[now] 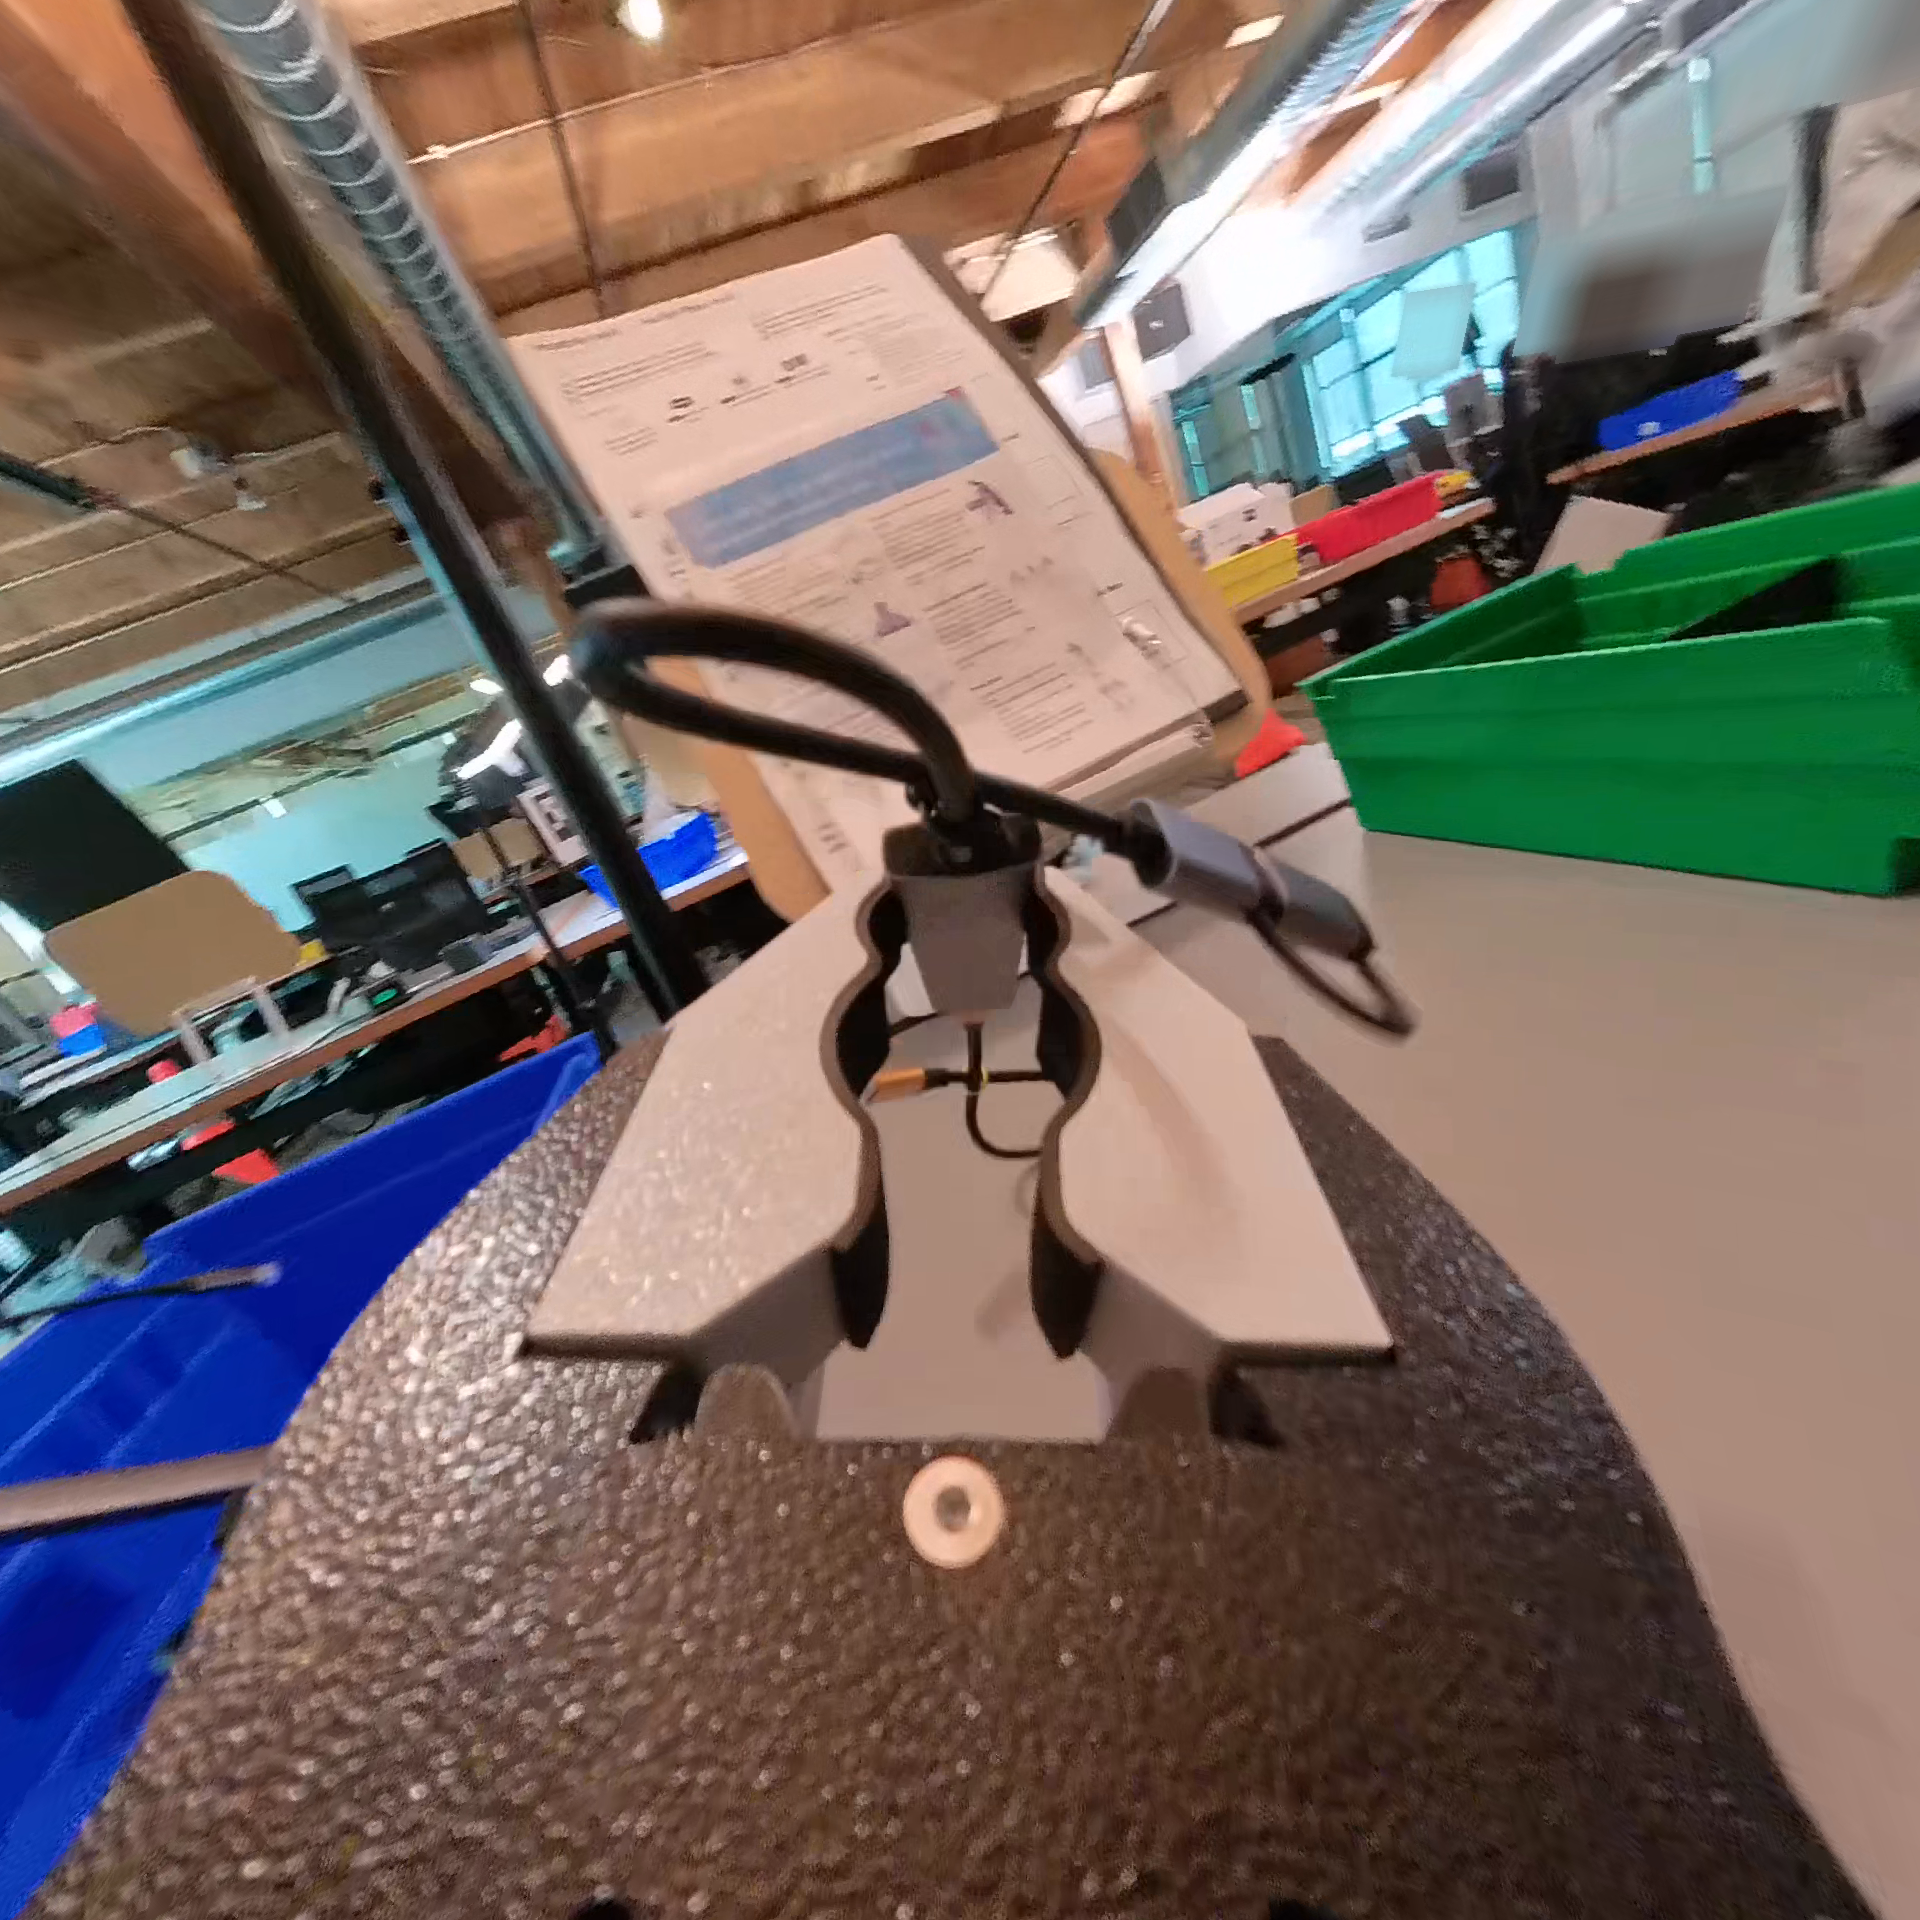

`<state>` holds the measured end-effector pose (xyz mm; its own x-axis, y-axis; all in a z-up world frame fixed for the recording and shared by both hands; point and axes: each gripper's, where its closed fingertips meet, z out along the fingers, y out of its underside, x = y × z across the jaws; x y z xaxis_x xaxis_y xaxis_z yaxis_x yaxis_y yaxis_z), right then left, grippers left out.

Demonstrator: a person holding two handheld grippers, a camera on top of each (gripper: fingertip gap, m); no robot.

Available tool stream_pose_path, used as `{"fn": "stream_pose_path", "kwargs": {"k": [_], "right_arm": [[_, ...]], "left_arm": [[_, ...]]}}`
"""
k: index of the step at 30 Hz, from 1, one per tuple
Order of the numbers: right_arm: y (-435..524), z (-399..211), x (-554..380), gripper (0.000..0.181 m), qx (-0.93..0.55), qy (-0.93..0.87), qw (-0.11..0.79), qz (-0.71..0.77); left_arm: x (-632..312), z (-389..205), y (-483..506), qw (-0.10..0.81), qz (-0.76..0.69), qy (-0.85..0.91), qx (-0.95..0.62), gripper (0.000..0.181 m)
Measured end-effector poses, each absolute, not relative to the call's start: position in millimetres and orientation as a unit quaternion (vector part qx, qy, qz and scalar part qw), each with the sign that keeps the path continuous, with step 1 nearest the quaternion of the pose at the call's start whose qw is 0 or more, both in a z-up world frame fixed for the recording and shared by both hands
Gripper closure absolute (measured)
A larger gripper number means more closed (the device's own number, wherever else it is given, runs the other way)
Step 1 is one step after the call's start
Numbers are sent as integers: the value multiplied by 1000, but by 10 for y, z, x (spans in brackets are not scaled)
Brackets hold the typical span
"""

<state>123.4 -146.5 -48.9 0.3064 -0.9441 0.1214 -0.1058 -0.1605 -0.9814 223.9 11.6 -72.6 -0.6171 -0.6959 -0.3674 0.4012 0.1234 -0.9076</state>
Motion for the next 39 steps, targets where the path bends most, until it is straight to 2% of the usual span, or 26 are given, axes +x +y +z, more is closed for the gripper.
{"fn": "stream_pose_path", "kwargs": {"k": [1, 15, 19, 23, 27, 33, 35, 39], "right_arm": [[-1536, -305, 1158, 172, -621, 400, 502, -449], [-2799, 2003, 1033, 173, -558, 370, 381, -638], [-3176, 2383, 1179, 174, -539, 383, 348, -665], [-3280, 2112, 1340, 173, -545, 423, 367, -624], [-3328, 1691, 1373, 173, -560, 425, 332, -628], [-3490, 588, 1532, 174, -634, 479, 294, -531], [-3614, 183, 1519, 173, -668, 493, 240, -503], [-3981, -716, 1478, 173, -740, 494, 74, -450]], "left_arm": [[2193, -755, 55, 416, -652, 626, -107, 160], [2198, -890, 7, 390, -651, 643, -104, 160], [2183, -914, -26, 387, -649, 648, -98, 160], [2196, -938, -23, 382, -648, 651, -101, 160], [2230, -964, 0, 369, -652, 653, -113, 160], [2217, -973, -13, 357, -657, 654, -112, 160], [2212, -981, -22, 355, -657, 656, -110, 160], [2202, -993, -44, 349, -658, 659, -108, 160]]}}
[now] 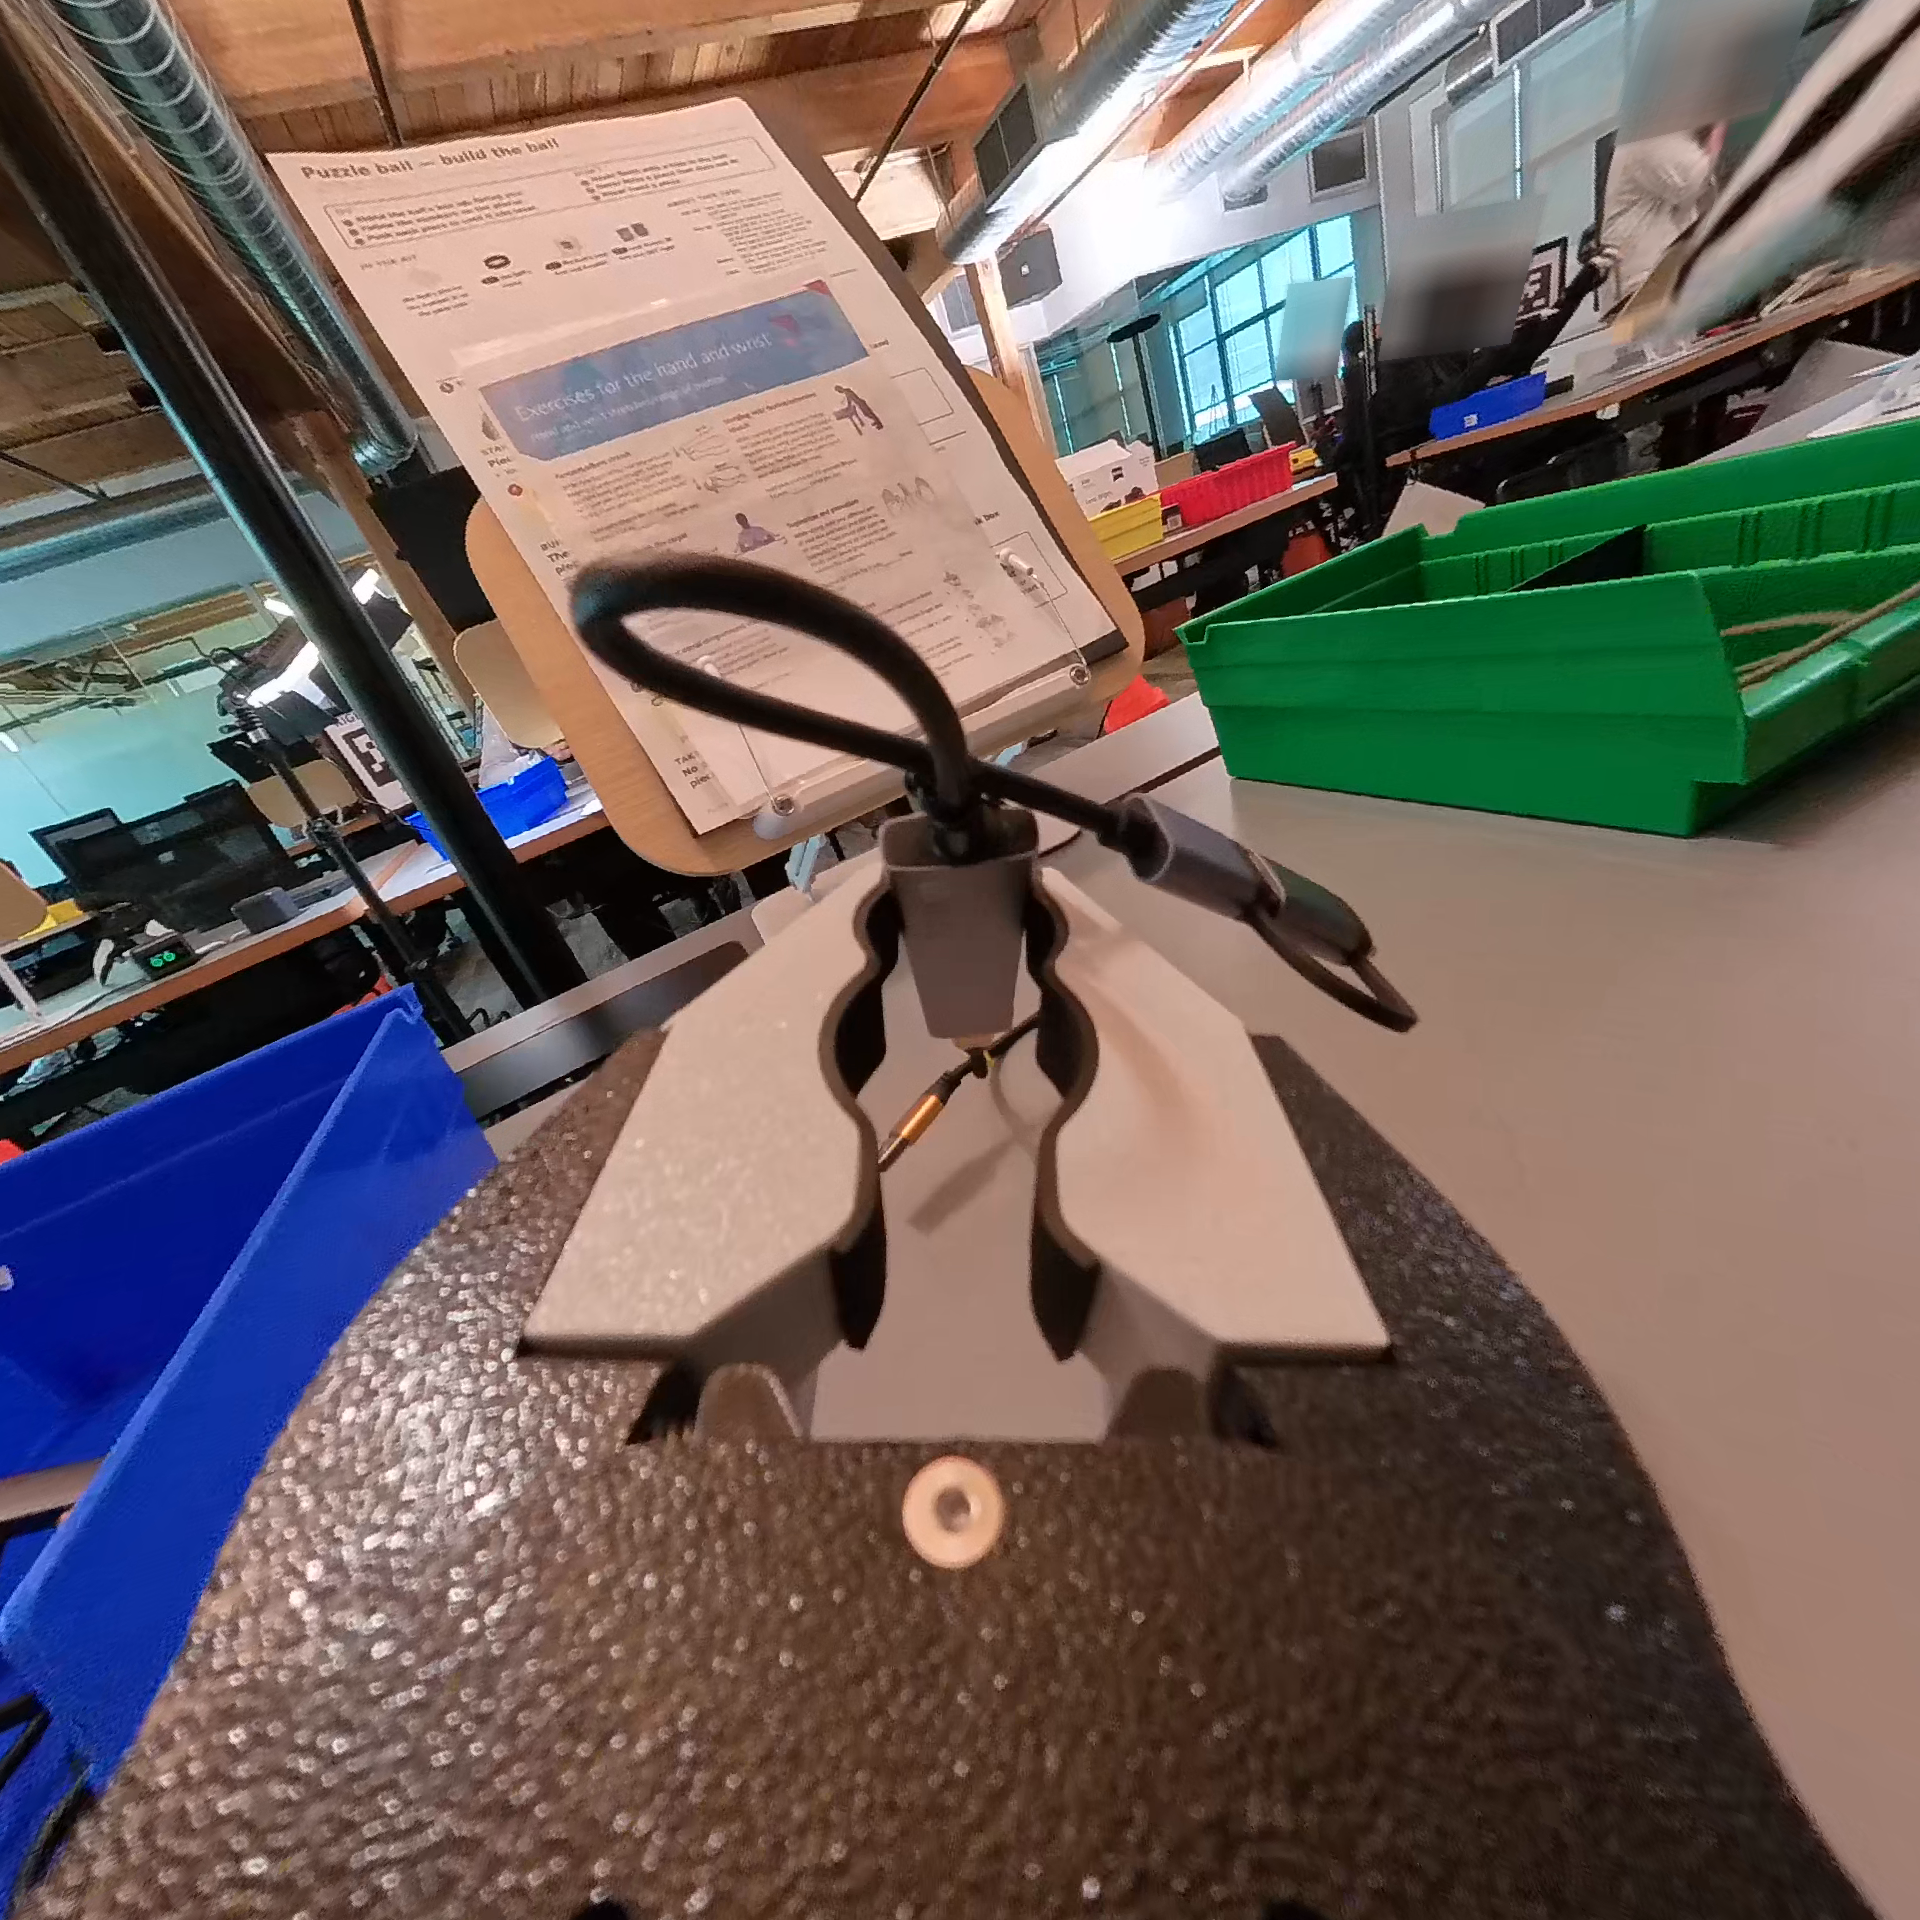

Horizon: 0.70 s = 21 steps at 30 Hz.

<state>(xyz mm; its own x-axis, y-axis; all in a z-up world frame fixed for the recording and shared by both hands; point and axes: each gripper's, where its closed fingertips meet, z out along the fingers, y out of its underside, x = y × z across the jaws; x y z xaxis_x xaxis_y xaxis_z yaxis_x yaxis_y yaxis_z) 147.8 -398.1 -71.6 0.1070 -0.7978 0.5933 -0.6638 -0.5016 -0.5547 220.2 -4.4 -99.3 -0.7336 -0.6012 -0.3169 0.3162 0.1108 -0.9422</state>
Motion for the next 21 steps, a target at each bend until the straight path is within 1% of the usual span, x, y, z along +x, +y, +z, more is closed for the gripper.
{"fn": "stream_pose_path", "kwargs": {"k": [3, 4, 5, 7, 8, 10, 13, 15, 16, 18, 20, 21], "right_arm": [[-4107, -1306, 1424, 173, -798, 460, -24, -389], [-4071, -1423, 1447, 174, -816, 433, -35, -382], [-3999, -1500, 1496, 174, -825, 415, -28, -382], [-3783, -1581, 1617, 171, -834, 404, 15, -376], [-3682, -1584, 1679, 169, -834, 403, 37, -375], [-3601, -1521, 1794, 158, -828, 401, 54, -388], [-3805, -1344, 1831, 143, -812, 415, 16, -409], [-3919, -1288, 1764, 129, -814, 430, 10, -390], [-3974, -1240, 1717, 126, -809, 444, 14, -384], [-4076, -1100, 1625, 125, -789, 479, 26, -384], [-4020, -950, 1574, 125, -771, 494, 65, -396], [-3896, -898, 1555, 125, -765, 498, 100, -396]], "left_arm": [[2192, -1008, -59, 345, -658, 661, -105, 160], [2195, -1014, -60, 346, -656, 662, -105, 160], [2199, -1021, -60, 345, -655, 663, -106, 160], [2204, -1034, -63, 342, -655, 665, -107, 160], [2205, -1038, -65, 340, -655, 666, -108, 160], [2208, -1047, -69, 339, -654, 667, -108, 160], [2205, -1057, -66, 337, -654, 669, -107, 160], [2207, -1061, -61, 335, -654, 669, -108, 160], [2210, -1063, -59, 334, -655, 669, -109, 160], [2213, -1063, -57, 331, -657, 669, -110, 160], [2211, -1060, -61, 328, -658, 668, -110, 160], [2203, -1058, -68, 327, -659, 668, -108, 160]]}}
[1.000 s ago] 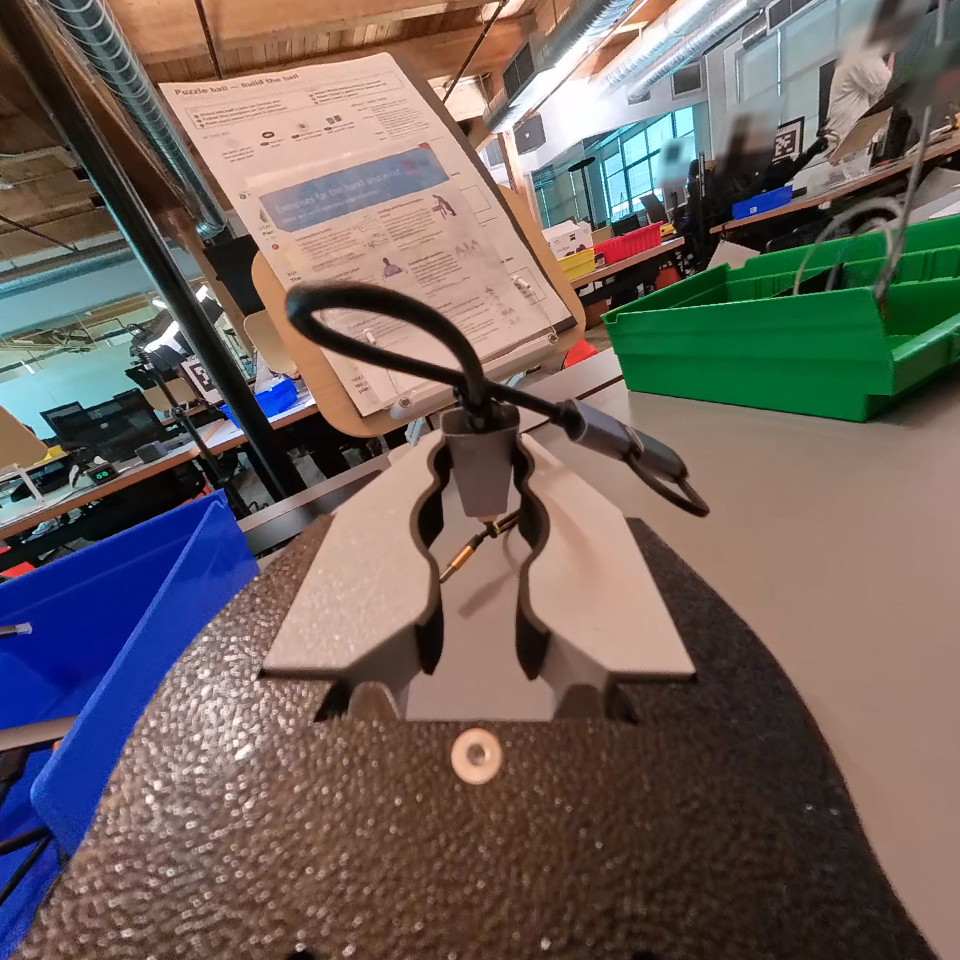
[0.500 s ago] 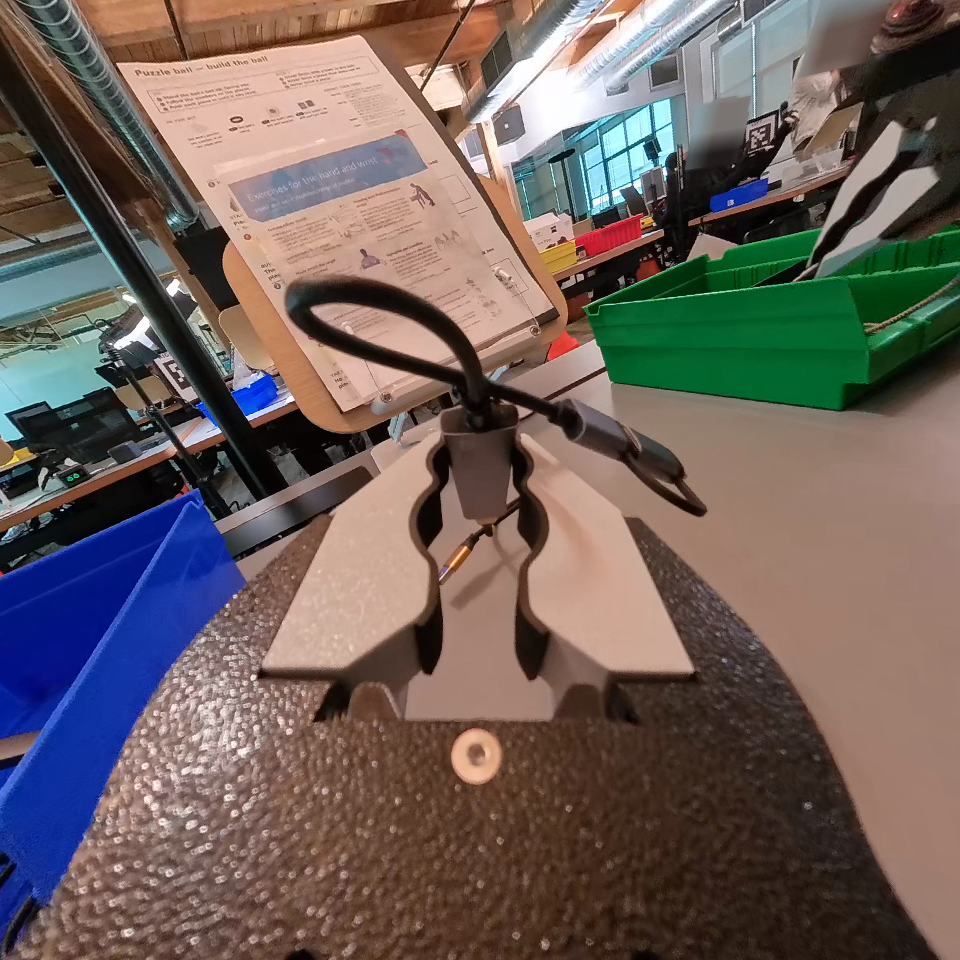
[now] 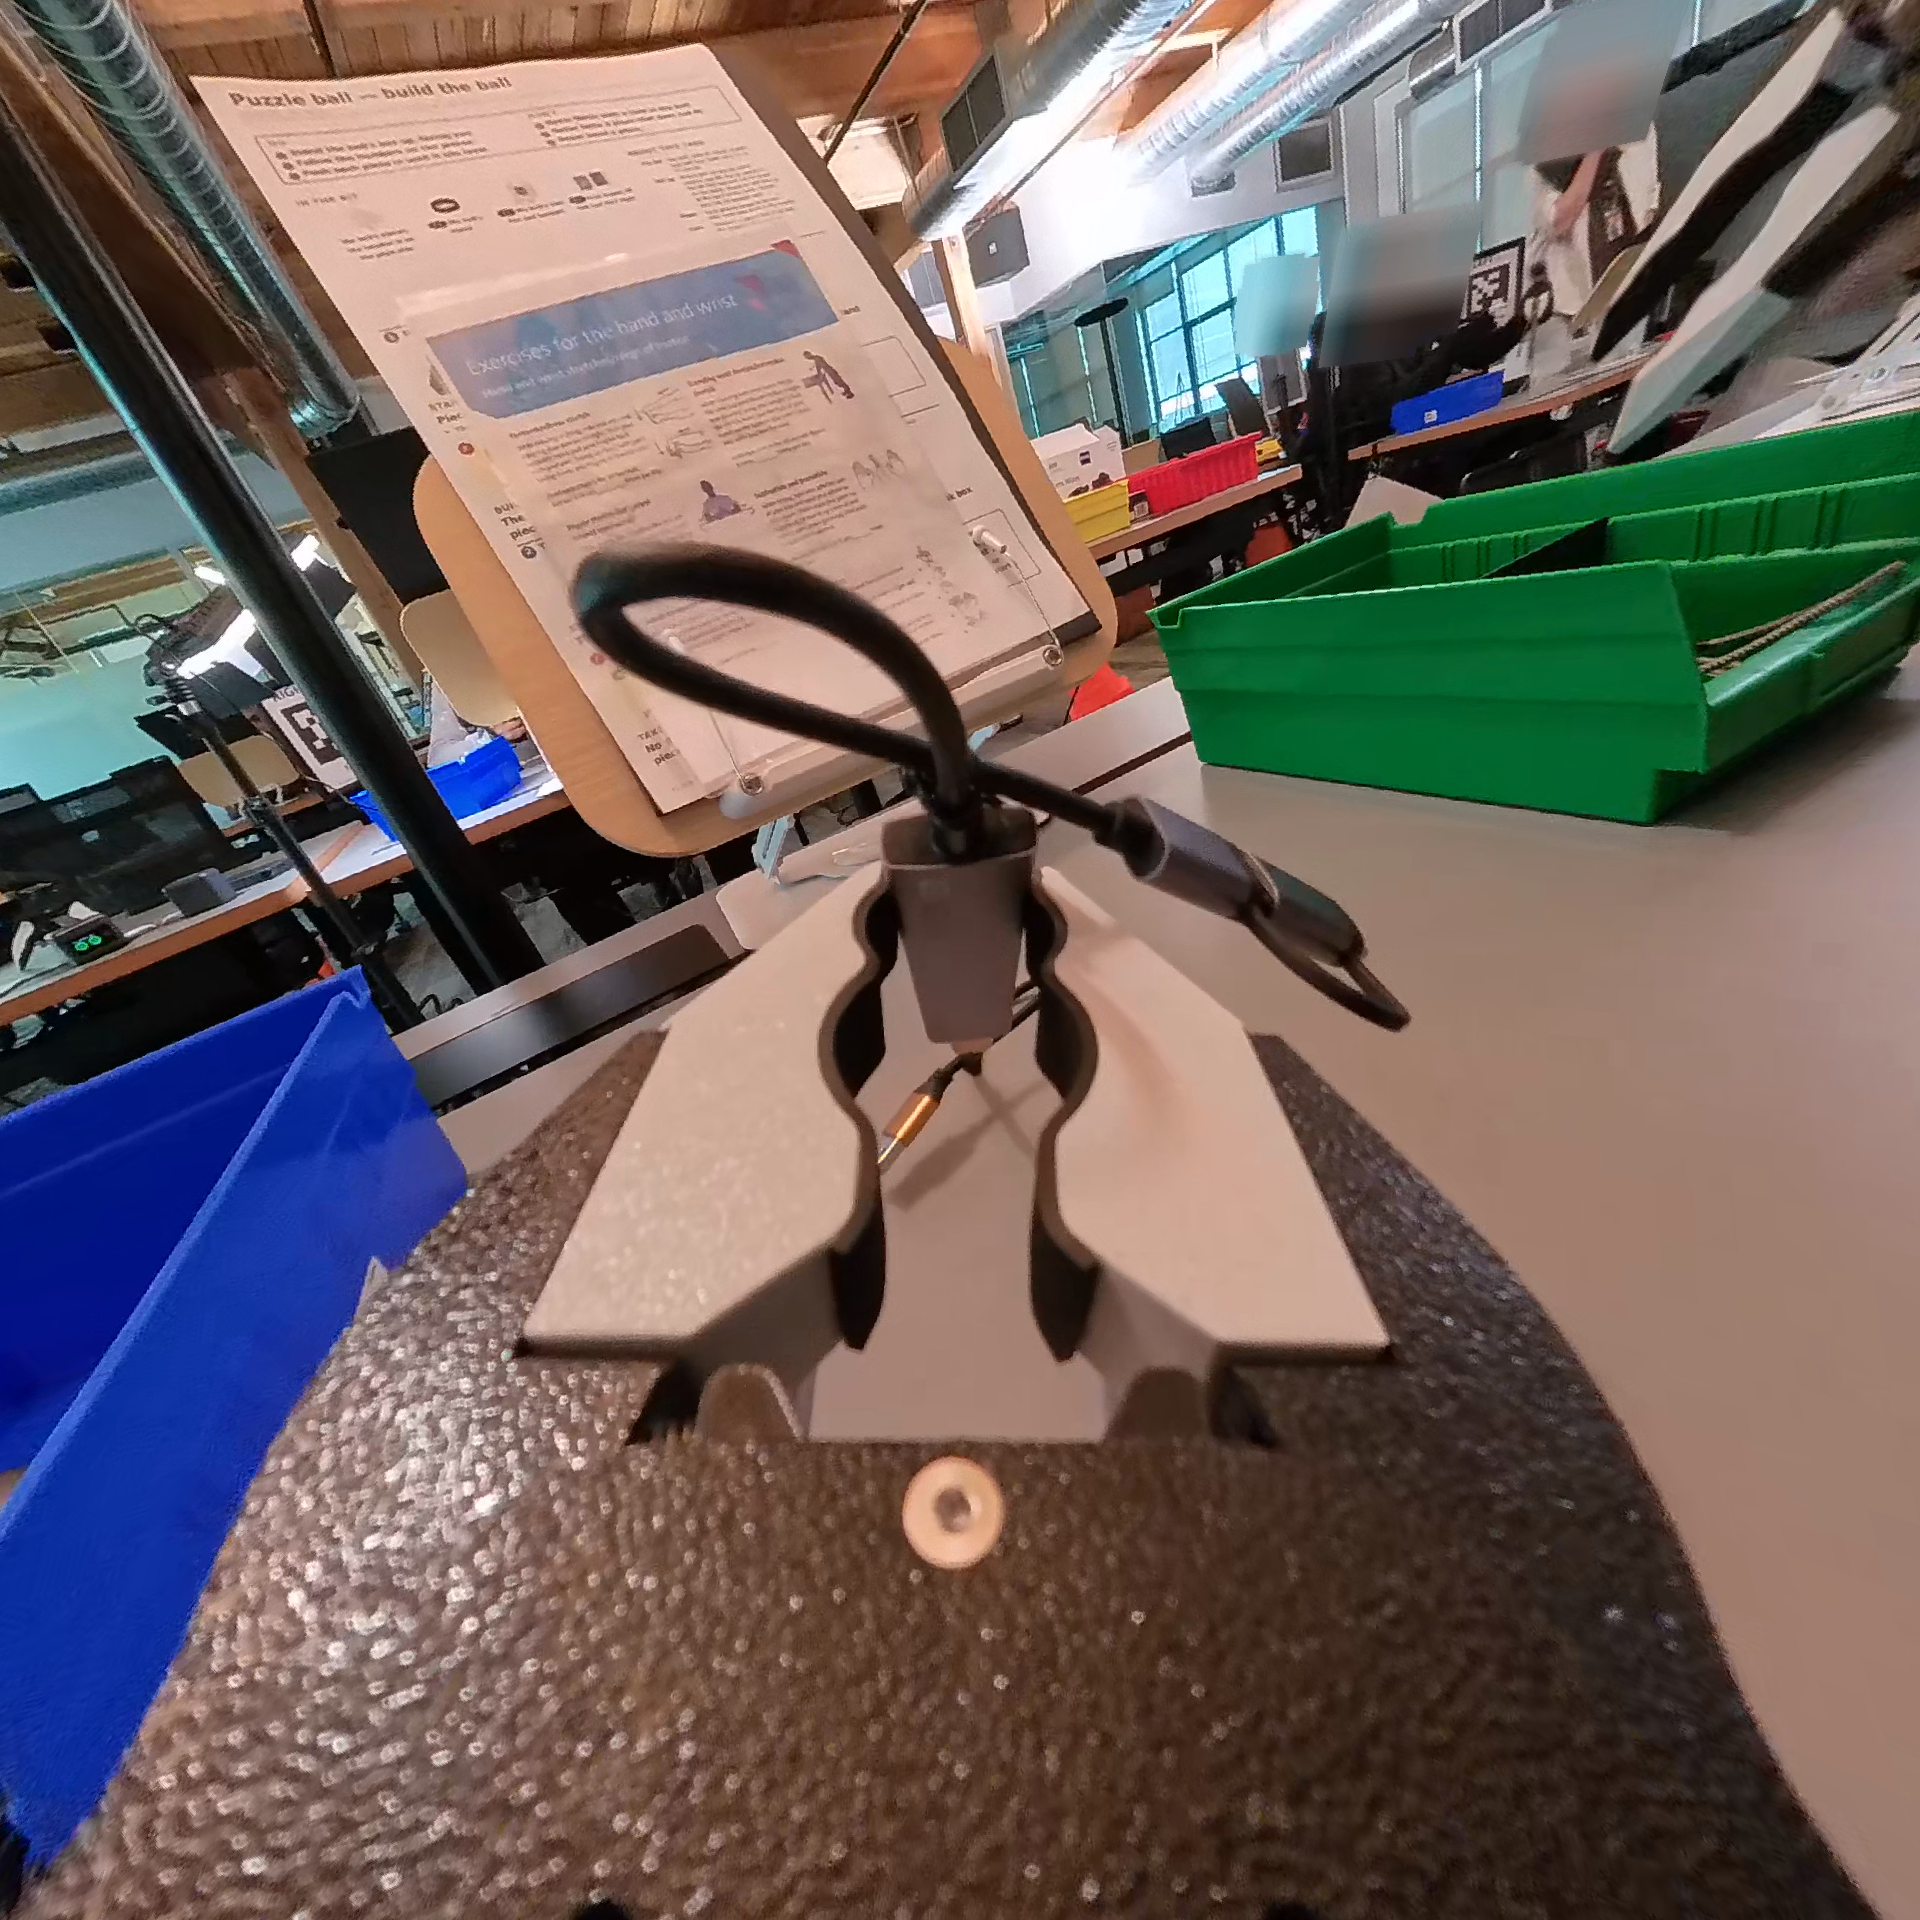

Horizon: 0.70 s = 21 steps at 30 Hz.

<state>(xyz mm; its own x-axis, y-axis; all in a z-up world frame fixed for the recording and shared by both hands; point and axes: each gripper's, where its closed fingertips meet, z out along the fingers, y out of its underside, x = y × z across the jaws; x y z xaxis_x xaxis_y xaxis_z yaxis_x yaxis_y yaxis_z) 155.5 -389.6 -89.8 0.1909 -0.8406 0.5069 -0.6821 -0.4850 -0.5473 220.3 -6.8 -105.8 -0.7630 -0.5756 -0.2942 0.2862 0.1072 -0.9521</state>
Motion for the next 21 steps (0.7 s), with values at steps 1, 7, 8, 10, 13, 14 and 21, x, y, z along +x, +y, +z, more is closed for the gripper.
{"fn": "stream_pose_path", "kwargs": {"k": [1, 7, 8, 10, 13, 14, 21], "right_arm": [[-3691, -875, 1538, 123, -760, 503, 149, -384], [-1808, -756, 1366, 98, -707, 422, 491, -286], [-1631, -746, 1351, 99, -696, 395, 508, -319], [-1279, -791, 1268, 106, -691, 338, 539, -344], [-950, -911, 1163, 112, -696, 276, 563, -349], [-882, -967, 1134, 114, -701, 266, 566, -343], [-434, -1264, 901, 130, -758, 190, 559, -278]], "left_arm": [[2183, -1053, -85, 323, -662, 668, -103, 160], [1780, -984, -292, 227, -718, 658, -7, 160], [1704, -980, -319, 198, -728, 656, 4, 160], [1546, -960, -355, 131, -749, 649, 26, 160], [1317, -881, -341, 13, -780, 624, 51, 160], [1250, -854, -324, -20, -786, 615, 62, 160], [870, -775, -273, -134, -792, 581, 135, 160]]}}
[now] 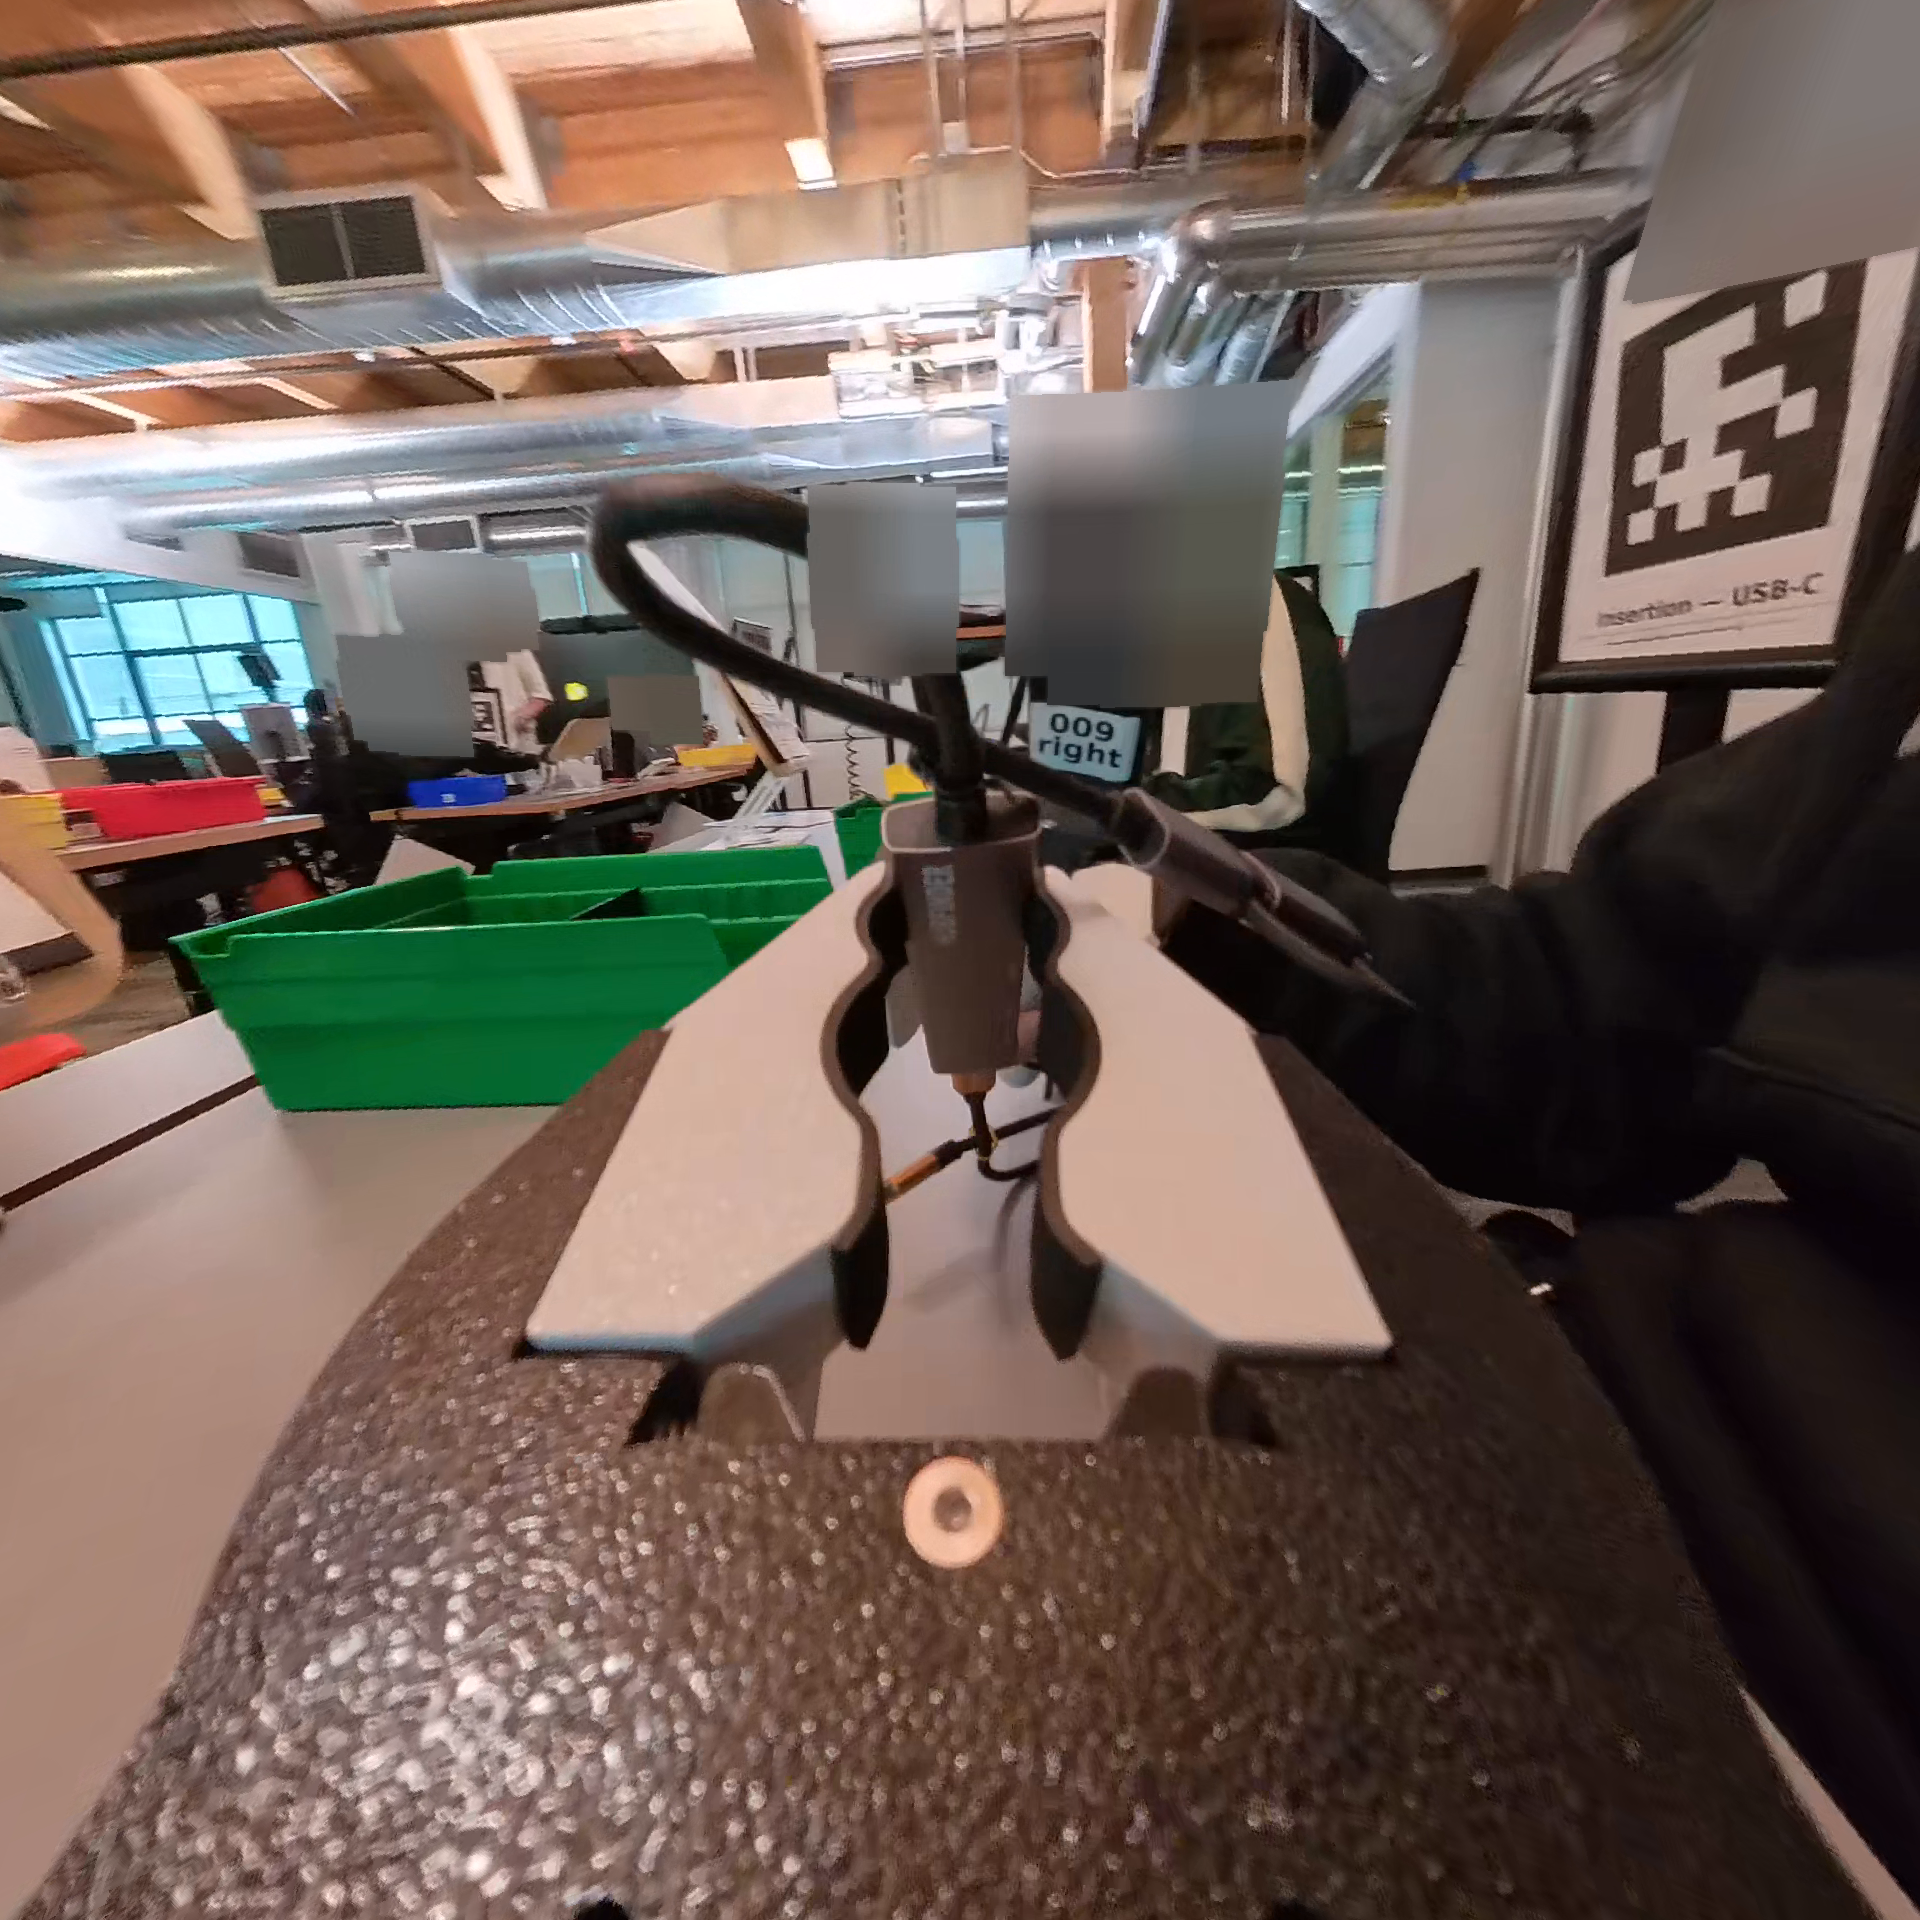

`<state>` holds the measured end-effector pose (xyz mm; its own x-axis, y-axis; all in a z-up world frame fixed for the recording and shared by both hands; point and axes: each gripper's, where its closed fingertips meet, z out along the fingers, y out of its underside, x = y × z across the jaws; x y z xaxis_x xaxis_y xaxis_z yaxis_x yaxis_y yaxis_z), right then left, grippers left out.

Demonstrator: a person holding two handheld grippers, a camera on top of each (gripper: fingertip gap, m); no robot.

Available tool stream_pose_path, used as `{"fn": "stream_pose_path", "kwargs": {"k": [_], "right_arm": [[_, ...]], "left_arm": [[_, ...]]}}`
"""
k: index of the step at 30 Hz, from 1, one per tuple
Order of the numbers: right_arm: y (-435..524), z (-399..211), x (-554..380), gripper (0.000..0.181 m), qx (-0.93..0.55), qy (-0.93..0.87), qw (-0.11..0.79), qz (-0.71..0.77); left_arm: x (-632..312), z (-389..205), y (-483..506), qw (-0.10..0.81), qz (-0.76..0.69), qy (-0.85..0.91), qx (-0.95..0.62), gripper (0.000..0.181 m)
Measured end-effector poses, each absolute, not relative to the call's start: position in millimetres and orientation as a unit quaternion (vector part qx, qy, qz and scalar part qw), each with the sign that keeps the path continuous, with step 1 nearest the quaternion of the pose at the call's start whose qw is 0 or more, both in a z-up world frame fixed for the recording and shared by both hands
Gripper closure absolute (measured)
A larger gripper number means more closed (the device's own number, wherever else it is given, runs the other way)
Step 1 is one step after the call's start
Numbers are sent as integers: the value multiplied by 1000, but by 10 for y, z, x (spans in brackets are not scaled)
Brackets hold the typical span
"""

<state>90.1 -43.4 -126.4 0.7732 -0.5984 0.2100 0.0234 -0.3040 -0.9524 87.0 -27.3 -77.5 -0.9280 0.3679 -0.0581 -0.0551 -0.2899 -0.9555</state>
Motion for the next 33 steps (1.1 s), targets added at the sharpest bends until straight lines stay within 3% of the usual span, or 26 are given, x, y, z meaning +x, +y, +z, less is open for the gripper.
{"fn": "stream_pose_path", "kwargs": {"k": [3, 11, 15, 20, 24, 33], "right_arm": [[-343, -1328, 832, 160, -773, 166, 558, -251], [-609, -1347, 794, 160, -829, 164, 448, -293], [-927, -1316, 873, 160, -835, 192, 376, -353], [-995, -1346, 887, 160, -834, 196, 375, -355], [-883, -1393, 864, 160, -845, 175, 369, -345], [-547, -1428, 785, 160, -866, 113, 344, -345]], "left_arm": [[787, -814, -302, 133, 784, -587, -153, 159], [800, -1109, -364, 70, 699, -685, -192, 159], [1032, -1400, -243, -8, 581, -789, -199, 146], [1251, -1239, -18, -70, 578, -792, -185, 131], [1117, -898, 36, -81, 621, -754, -198, 136], [918, -1406, -184, -96, 504, -818, -260, 141]]}}
